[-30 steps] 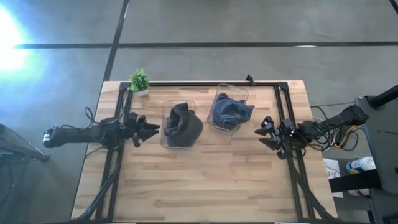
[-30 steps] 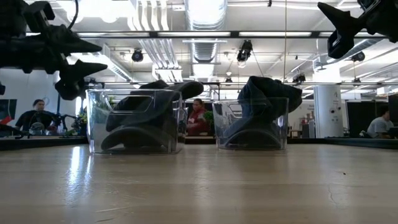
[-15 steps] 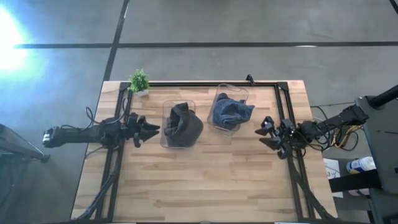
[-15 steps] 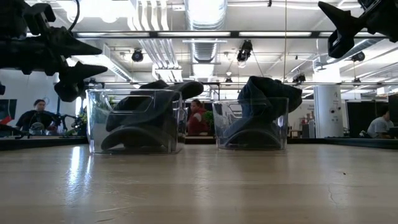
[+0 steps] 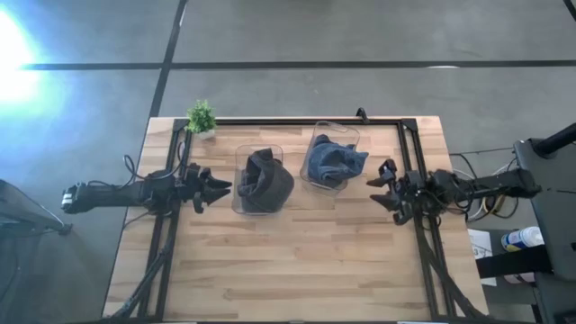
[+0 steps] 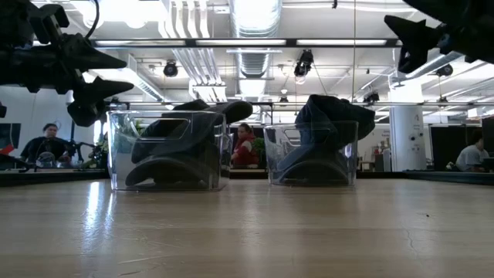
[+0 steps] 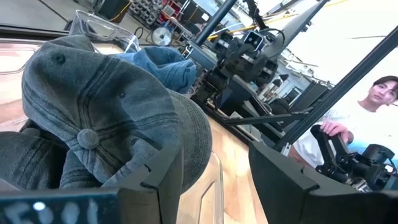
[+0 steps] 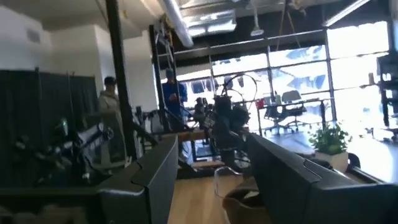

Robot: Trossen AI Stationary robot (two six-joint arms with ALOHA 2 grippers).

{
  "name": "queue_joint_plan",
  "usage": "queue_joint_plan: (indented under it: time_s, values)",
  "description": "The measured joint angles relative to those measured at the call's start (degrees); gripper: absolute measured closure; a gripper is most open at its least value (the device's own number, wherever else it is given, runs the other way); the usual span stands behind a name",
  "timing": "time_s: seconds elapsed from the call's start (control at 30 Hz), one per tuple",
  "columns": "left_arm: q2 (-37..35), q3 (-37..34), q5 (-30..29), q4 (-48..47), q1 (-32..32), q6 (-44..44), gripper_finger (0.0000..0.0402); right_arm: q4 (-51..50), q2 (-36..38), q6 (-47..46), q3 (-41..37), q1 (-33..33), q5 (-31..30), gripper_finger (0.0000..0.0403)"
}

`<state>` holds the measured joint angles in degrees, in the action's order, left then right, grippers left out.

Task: Pick & Place hat
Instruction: Return to Home Position

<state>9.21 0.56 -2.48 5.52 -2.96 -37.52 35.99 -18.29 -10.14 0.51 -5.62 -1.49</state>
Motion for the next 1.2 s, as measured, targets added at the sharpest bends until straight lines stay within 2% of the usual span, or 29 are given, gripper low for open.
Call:
queue_joint_plan:
  time_s: [0.27,0.47,0.6,0.77,0.97,1.2]
  values:
    - [0.1,0.0,0.0,0.0,0.0,0.0,0.0226,-18.1,10.2,-2.0,0.0,6.3,6.6,0.0211]
    - [0.1,0.0,0.0,0.0,0.0,0.0,0.0226,-21.2,14.0,8.4,0.0,7.4,14.0,0.0211]
    - [0.1,0.0,-0.1,0.0,0.0,0.0,0.0226,-25.5,16.7,10.4,0.0,7.4,14.1,0.0211]
    - [0.1,0.0,-0.1,0.0,0.0,0.0,0.0226,-30.1,17.8,7.7,0.0,7.4,14.0,0.0211]
    - [0.1,0.0,-0.1,0.0,0.0,0.0,0.0226,-30.1,16.2,4.1,0.0,7.4,13.8,0.0211]
    - [0.1,0.0,-0.1,0.0,0.0,0.0,0.0226,-30.0,15.0,4.1,0.0,7.4,13.5,0.0211]
